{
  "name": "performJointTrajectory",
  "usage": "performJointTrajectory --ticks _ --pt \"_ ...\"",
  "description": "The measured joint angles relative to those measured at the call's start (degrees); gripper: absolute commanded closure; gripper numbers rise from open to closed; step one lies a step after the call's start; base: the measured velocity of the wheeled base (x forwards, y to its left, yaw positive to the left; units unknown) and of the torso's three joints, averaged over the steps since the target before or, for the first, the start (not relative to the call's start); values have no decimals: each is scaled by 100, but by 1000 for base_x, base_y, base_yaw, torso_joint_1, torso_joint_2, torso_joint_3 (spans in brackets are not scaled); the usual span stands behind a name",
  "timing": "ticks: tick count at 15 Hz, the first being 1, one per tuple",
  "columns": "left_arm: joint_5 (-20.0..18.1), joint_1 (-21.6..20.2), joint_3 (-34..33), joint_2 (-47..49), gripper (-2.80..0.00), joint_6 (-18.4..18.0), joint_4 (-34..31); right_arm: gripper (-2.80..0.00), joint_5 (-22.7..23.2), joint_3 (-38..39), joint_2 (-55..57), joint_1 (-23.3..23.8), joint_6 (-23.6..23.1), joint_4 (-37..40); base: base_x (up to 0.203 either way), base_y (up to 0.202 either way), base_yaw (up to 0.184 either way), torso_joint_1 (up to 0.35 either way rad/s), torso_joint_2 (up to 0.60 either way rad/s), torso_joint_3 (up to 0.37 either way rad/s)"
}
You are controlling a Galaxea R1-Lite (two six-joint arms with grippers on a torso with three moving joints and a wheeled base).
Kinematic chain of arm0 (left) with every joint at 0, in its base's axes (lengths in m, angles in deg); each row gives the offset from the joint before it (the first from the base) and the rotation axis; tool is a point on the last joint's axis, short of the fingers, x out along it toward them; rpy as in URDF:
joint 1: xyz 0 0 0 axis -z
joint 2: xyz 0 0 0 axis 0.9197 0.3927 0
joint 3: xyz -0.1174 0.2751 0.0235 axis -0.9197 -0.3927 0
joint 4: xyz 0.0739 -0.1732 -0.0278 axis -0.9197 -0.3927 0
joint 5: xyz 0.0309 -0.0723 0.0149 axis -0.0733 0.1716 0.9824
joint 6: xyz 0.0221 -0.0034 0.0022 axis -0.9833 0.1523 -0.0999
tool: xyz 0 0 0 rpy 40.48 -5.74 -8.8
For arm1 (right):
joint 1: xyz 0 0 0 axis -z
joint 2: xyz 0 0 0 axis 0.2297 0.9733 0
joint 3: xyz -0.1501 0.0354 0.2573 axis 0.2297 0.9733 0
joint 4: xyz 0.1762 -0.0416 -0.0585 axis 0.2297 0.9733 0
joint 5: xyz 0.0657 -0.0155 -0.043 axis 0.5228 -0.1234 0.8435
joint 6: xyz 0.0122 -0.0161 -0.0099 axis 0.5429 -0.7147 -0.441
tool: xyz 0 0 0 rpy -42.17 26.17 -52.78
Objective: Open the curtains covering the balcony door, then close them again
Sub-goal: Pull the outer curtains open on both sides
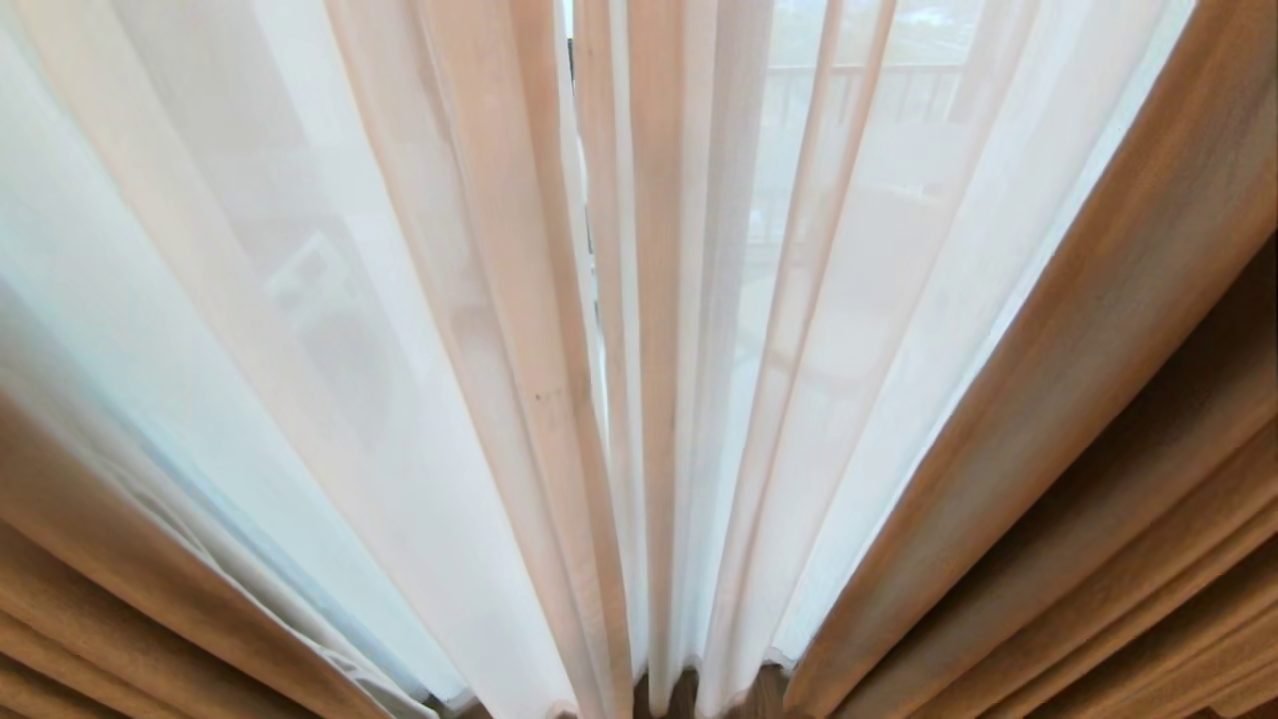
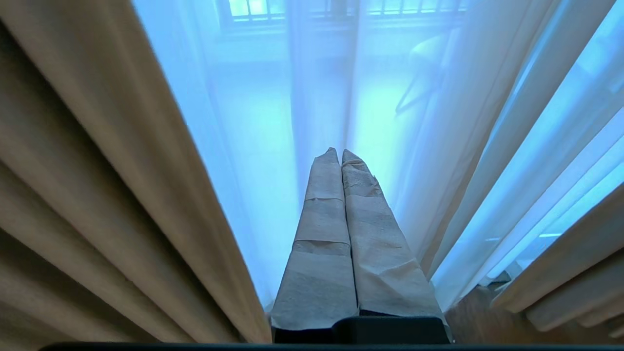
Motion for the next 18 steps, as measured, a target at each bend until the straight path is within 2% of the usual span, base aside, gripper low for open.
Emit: performJointTrajectory --ticks 5,13,16,18 --pt "1 0 0 0 0 -2 -2 -280 -39 750 -701 86 -25 20 0 0 0 0 0 0" --pt "4 -1 -2 -2 0 -2 -1 -280 -23 2479 -2880 324 -57 309 0 0 0 0 0 0" --pt "1 -1 -2 -2 0 -2 0 -280 -20 2918 -3671 186 -396 822 0 0 0 0 0 0" --pt "1 -1 -2 0 0 -2 0 -280 -137 3123 -3999 -231 -799 1141 0 0 0 0 0 0"
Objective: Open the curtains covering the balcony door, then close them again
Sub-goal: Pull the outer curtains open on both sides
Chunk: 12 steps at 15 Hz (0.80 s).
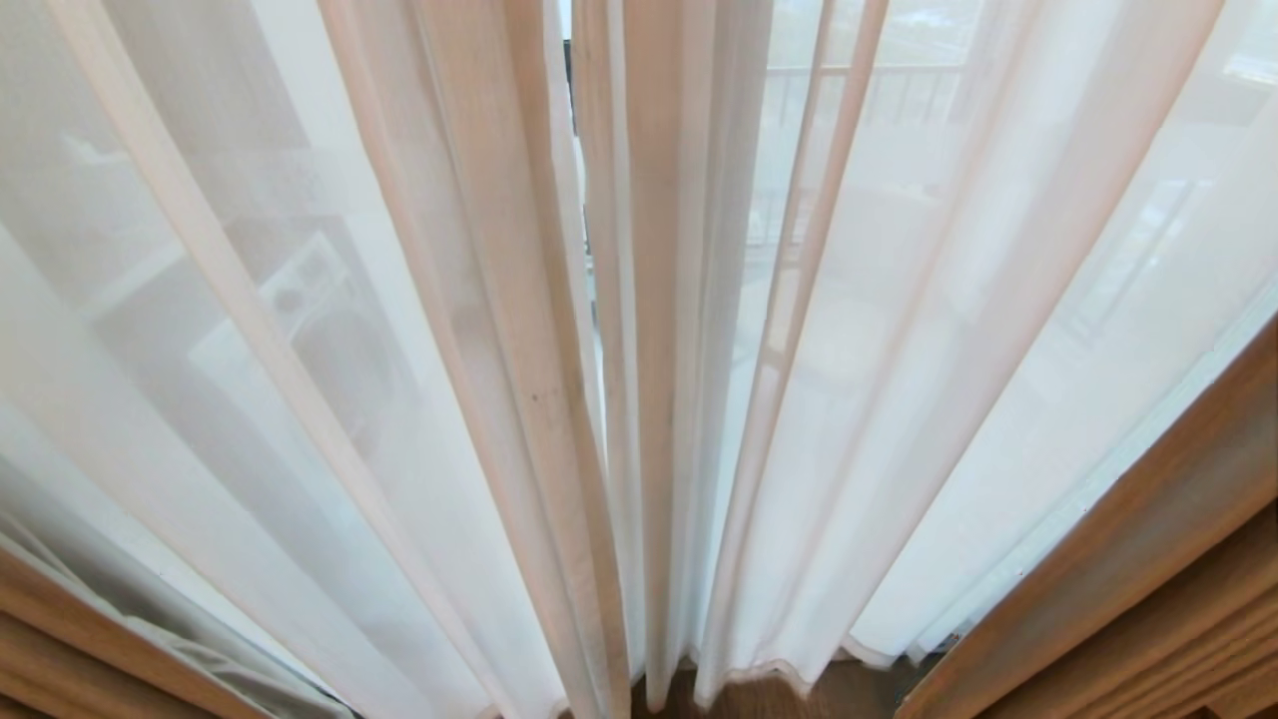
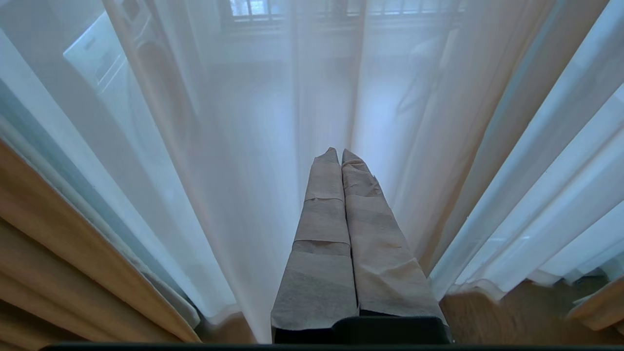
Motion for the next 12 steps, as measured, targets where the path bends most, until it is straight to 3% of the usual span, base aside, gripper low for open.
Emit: performJointTrajectory --ticks 3,7,8,9,12 --pt "0 1 0 -2 0 0 -2 -280 -666 167 -228 -1028 -558 240 0 0 0 0 0 0" --pt "0 1 0 -1 0 0 -2 -280 -2026 239 -334 -2688 -1086 667 0 0 0 0 0 0" --pt "1 1 0 -1 0 1 0 0 -2395 247 -353 -3036 -1164 795 0 0 0 0 0 0" --pt "2 0 0 -2 0 2 -2 0 -2629 253 -370 -3234 -1205 920 0 0 0 0 0 0" --pt "0 0 0 -2 0 0 -1 0 -2711 280 -393 -3571 -1206 979 0 0 0 0 0 0"
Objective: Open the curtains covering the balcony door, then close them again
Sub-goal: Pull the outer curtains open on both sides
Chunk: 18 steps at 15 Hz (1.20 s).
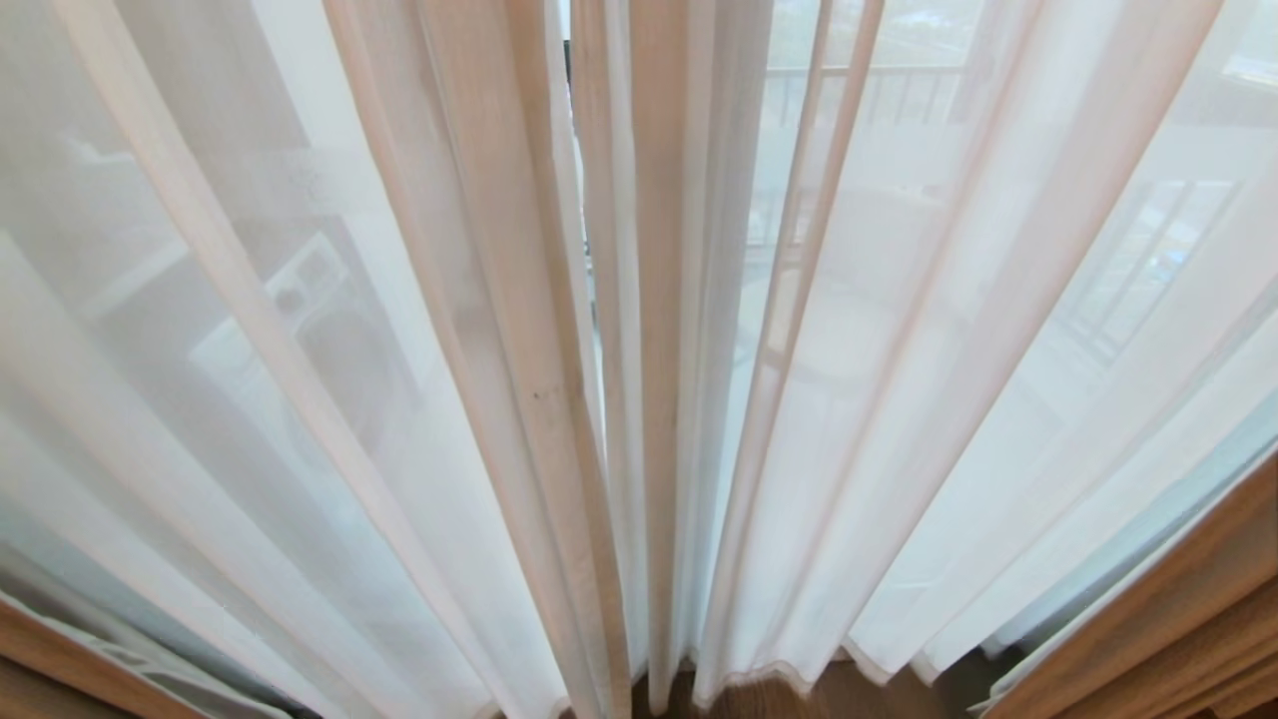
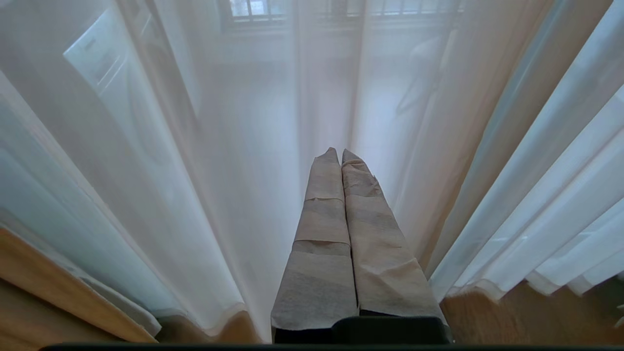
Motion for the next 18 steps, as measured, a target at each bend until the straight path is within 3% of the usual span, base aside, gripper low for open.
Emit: performJointTrajectory --ticks 8,14,18 --pt "0 1 0 0 0 1 0 0 7 426 -222 -145 232 278 0 0 0 0 0 0" --pt "0 1 0 0 0 0 1 0 -6 1618 -1604 -338 527 1379 0 0 0 0 0 0" --pt "0 1 0 1 0 0 -1 0 -234 2427 -2502 -684 565 1616 0 0 0 0 0 0"
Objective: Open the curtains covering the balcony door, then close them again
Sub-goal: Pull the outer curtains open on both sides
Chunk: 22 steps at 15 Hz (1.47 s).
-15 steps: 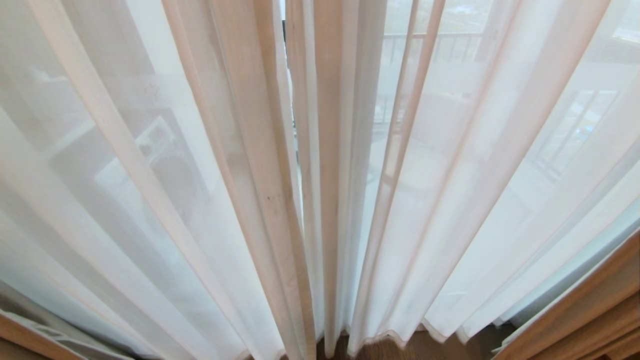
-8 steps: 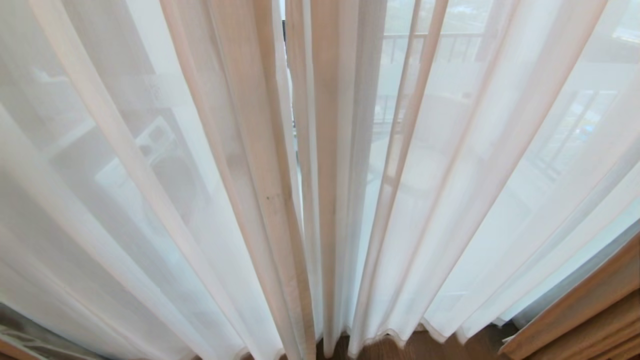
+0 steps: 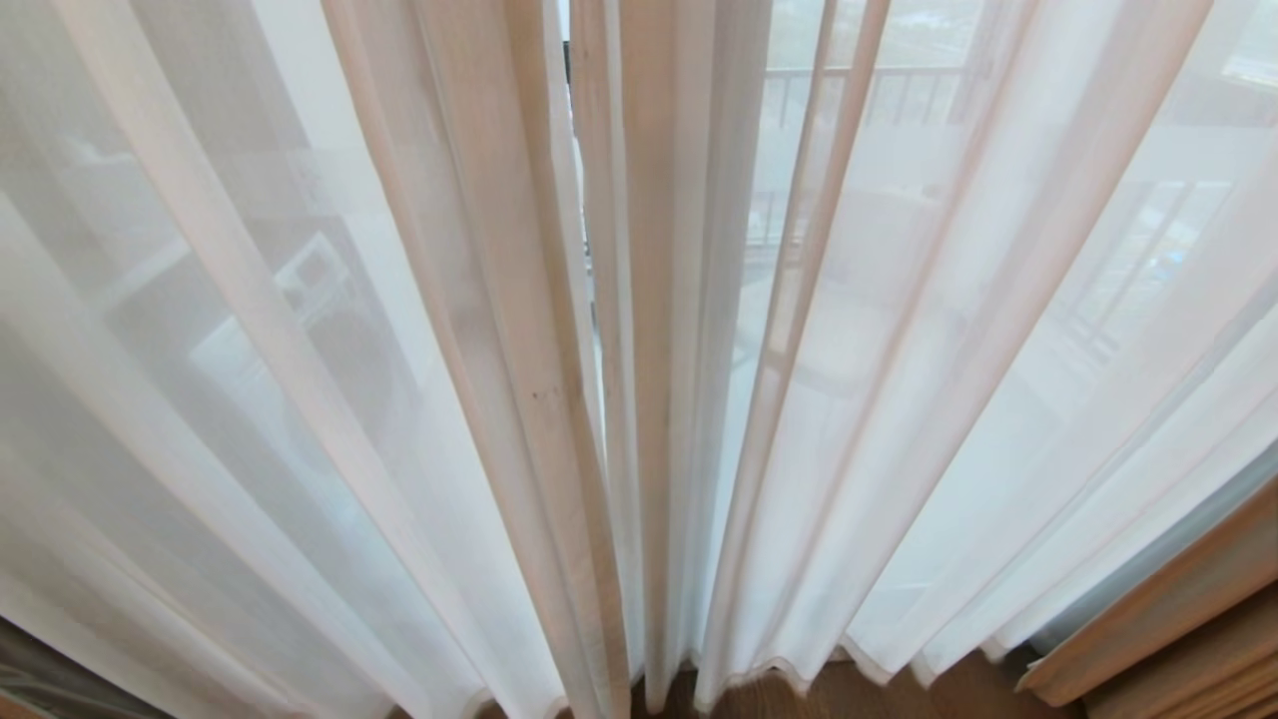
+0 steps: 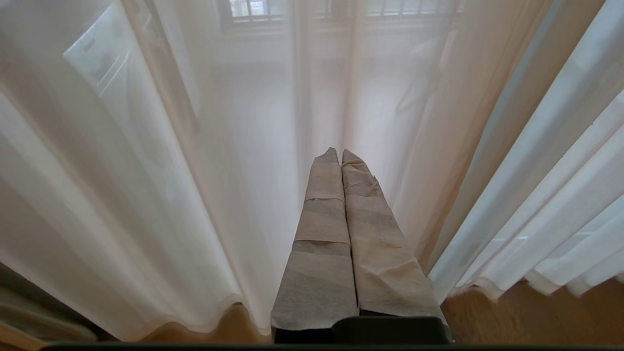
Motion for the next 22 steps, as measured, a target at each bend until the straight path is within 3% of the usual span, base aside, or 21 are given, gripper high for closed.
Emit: performJointTrajectory --ticks 3,8,22 --pt "-1 0 0 2 0 2 0 0 -485 117 -413 -130 378 801 0 0 0 0 0 0" --pt "0 0 0 -1 0 0 2 0 -620 134 -1239 -122 580 1215 0 0 0 0 0 0" --pt "2 0 0 2 0 1 2 0 -622 139 -1532 -117 582 1224 0 0 0 0 0 0"
